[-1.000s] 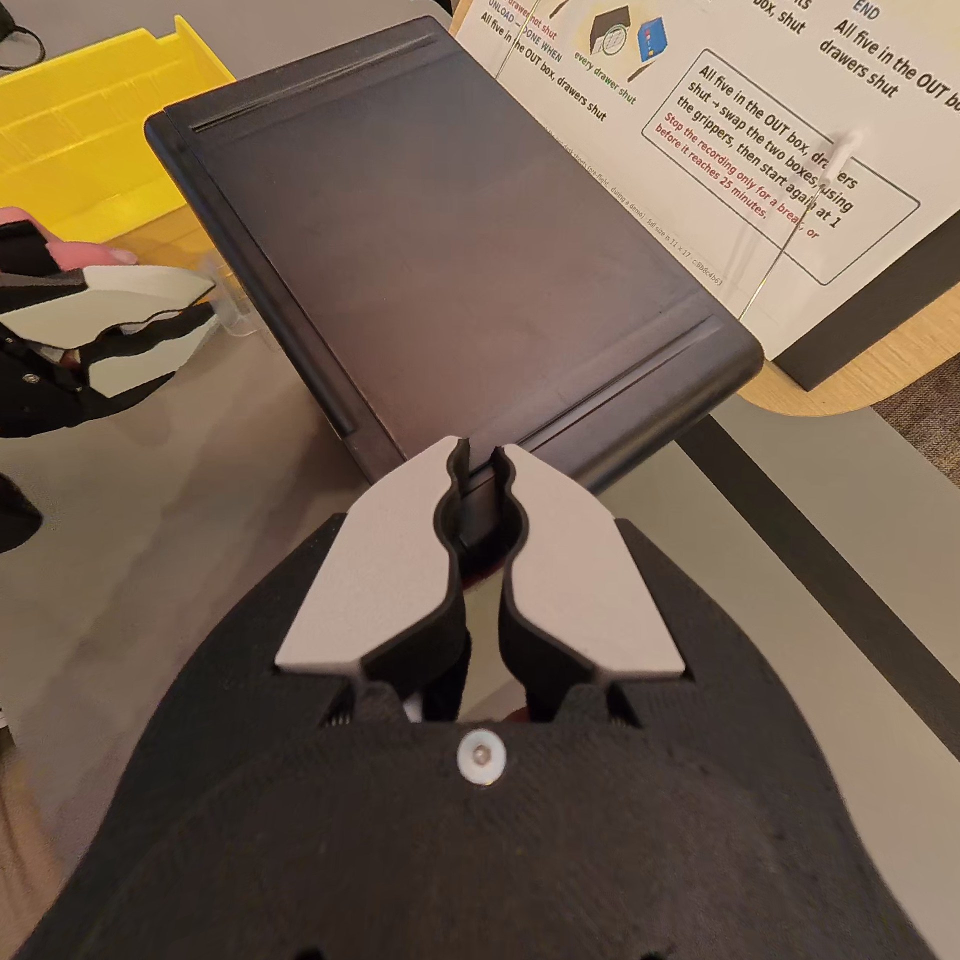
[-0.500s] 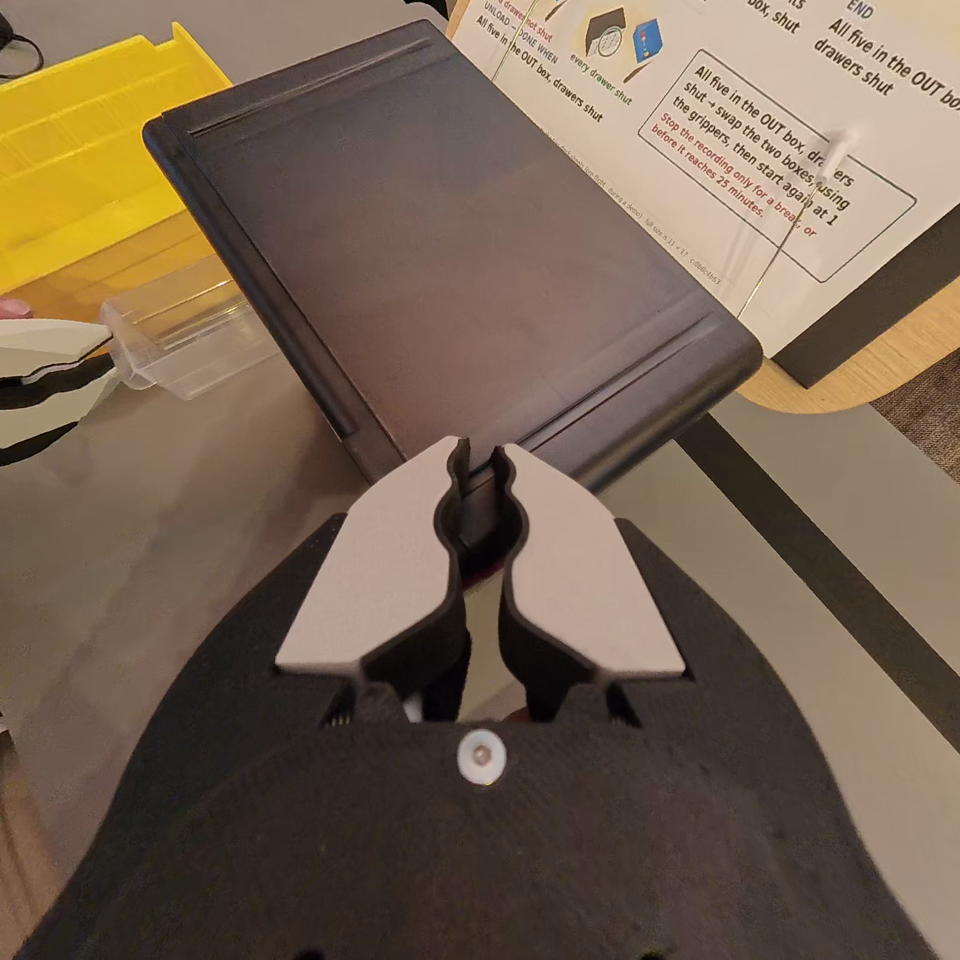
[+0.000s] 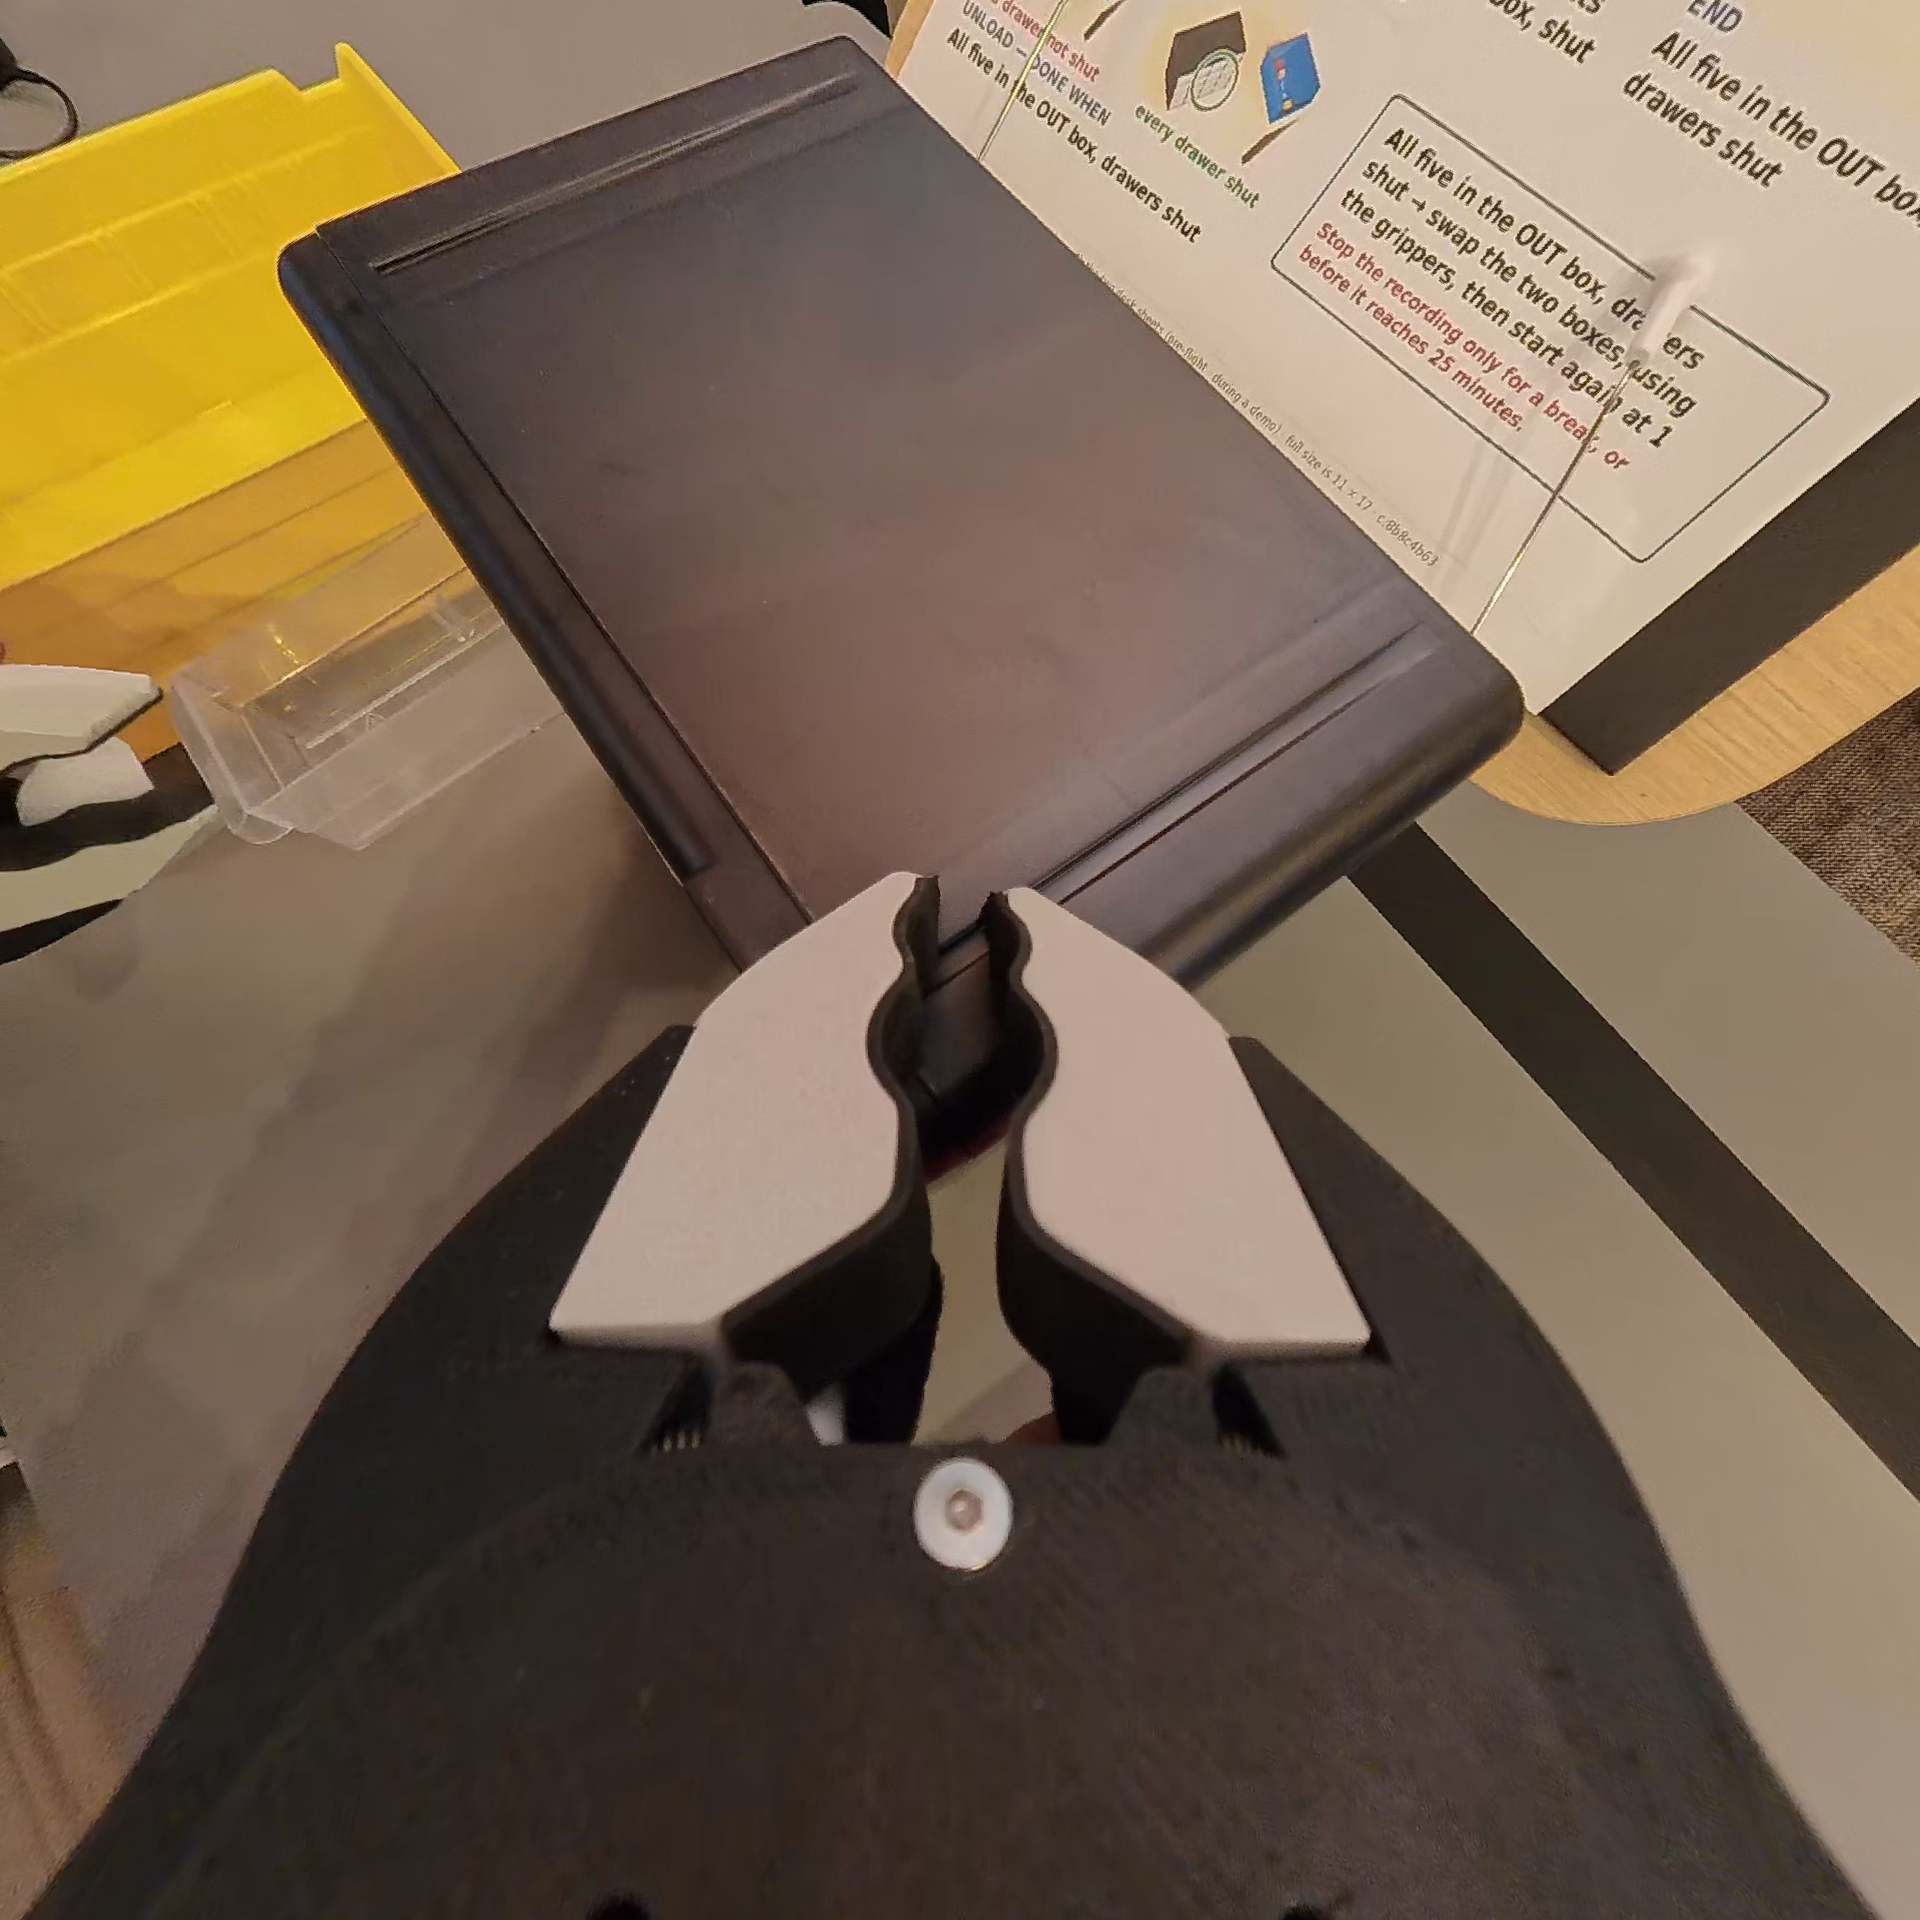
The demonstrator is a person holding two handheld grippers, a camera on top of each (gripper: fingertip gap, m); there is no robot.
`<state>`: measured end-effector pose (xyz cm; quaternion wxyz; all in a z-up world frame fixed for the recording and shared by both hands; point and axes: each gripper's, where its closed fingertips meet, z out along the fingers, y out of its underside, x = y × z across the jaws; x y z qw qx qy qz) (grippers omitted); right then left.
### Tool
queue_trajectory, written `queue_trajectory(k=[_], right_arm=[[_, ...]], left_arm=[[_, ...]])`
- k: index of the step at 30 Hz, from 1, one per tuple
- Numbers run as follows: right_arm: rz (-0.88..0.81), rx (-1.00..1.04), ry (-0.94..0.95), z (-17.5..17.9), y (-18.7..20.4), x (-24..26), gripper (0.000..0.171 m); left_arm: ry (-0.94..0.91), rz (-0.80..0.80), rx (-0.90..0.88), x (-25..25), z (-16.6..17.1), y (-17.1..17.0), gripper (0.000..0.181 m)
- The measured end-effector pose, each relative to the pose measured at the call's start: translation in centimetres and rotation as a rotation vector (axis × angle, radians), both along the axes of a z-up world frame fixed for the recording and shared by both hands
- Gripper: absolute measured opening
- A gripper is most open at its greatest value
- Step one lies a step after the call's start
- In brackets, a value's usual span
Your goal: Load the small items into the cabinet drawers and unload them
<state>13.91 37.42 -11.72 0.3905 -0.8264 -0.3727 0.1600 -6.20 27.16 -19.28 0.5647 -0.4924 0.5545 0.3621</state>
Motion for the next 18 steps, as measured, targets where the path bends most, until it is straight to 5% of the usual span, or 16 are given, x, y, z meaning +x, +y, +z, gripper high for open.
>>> queue_trajectory(k=[6,10,13,18], right_arm=[[-0.001,0.001,0.002,0.0,0.0,0.0,0.008],[0.002,0.002,0.001,0.0,0.0,0.0,0.009],[0.004,0.002,-0.002,0.0,0.0,0.0,0.009],[0.001,0.006,0.004,0.0,0.0,0.0,0.008]], left_arm=[[-0.038,-0.017,-0.027,-0.2,0.6,-0.7,0.040],[-0.153,-0.117,-0.091,-1.3,4.5,-1.9,0.035],[-0.290,0.005,-0.243,-6.5,7.4,-0.1,0.036],[-0.304,0.294,-0.650,-17.4,3.1,1.4,0.047]])
